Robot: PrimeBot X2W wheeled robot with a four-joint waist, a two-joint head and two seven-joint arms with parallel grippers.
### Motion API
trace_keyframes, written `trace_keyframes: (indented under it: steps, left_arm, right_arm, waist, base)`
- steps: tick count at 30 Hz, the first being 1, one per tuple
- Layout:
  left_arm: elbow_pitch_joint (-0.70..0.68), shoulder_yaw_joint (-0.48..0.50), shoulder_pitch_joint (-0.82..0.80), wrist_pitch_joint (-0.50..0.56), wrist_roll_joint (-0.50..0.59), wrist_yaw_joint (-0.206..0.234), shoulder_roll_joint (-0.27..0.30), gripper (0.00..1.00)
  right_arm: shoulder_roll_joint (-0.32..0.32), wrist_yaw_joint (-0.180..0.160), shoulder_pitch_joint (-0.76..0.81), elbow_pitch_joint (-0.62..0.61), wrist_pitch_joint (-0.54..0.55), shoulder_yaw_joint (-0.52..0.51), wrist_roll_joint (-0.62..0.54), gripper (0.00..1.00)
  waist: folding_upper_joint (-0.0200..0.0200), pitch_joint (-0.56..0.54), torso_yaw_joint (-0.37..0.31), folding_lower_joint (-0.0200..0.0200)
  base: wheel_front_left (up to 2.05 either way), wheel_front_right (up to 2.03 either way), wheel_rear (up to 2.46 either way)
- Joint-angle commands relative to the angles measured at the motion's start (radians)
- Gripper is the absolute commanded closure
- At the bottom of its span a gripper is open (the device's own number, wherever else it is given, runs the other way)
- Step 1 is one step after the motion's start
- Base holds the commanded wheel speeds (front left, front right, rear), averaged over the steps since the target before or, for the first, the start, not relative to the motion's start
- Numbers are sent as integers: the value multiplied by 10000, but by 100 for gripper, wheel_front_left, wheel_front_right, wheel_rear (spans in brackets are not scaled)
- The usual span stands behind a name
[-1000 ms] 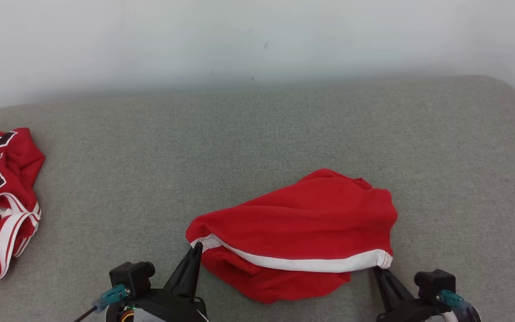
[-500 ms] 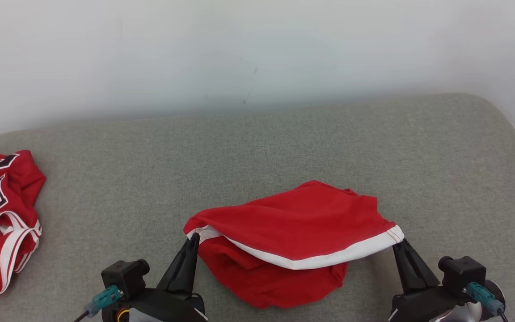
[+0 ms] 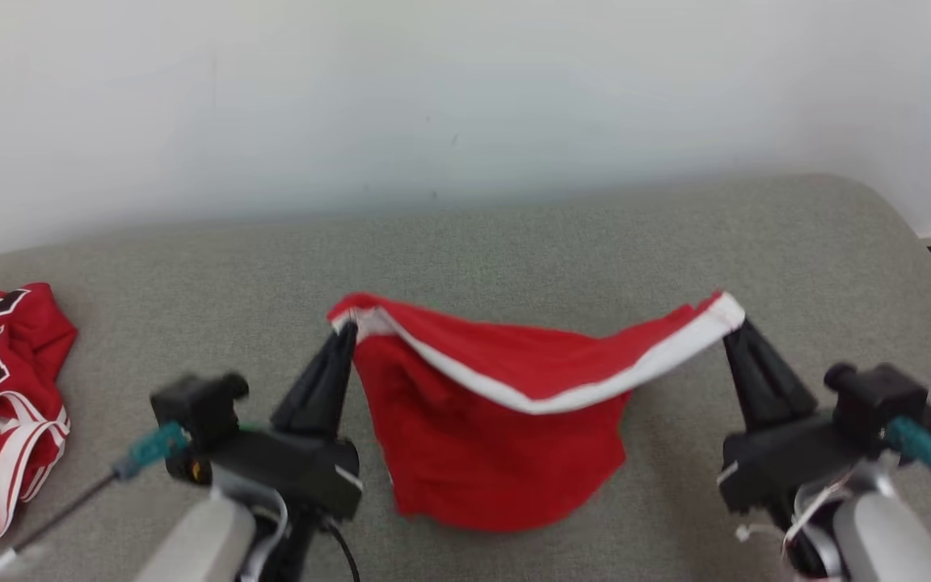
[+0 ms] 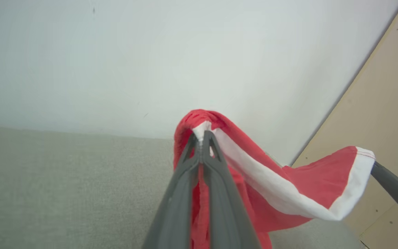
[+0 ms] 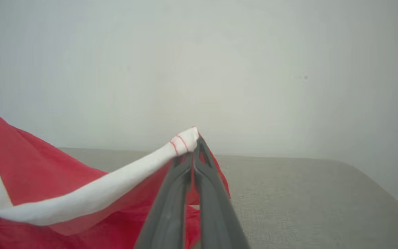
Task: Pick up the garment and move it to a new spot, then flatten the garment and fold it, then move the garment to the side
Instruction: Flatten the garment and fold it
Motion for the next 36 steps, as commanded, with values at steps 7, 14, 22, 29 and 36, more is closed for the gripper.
trace_keyframes:
  steps: [7, 14, 22, 29, 36]
  left_arm:
    - [-715, -237, -2579, 932, -355, 13, 1073, 100]
    - [-1128, -99, -4451, 1558, -899, 13, 1811, 100]
    - [-987, 392, -5705, 1696, -1635, 65, 1963, 100]
    - [-476, 996, -6958, 1395, -1856, 570, 1551, 100]
    - [279, 1072, -8442, 353, -846, 998, 1294, 100]
  right_arm:
    - [-1033, -22, -2844, -475, 835, 481, 297, 100]
    - [-1551, -22, -5613, -266, 1162, 733, 558, 100]
    - [-1691, -22, -7631, 846, 1244, 474, 621, 100]
    - [-1380, -24, -9158, 1913, 1016, 407, 464, 100]
    - [-454, -24, -11086, 3057, -225, -379, -176, 100]
  waist:
    - [0, 1292, -354, 1]
    - [0, 2477, -649, 1]
    - [0, 3151, -735, 1]
    - [0, 4140, -791, 1]
    - [0, 5054, -1003, 1]
  base:
    - [0, 0, 0]
    - [0, 0, 0]
    - [0, 0, 0]
    - [0, 0, 0]
    - [0, 0, 0]
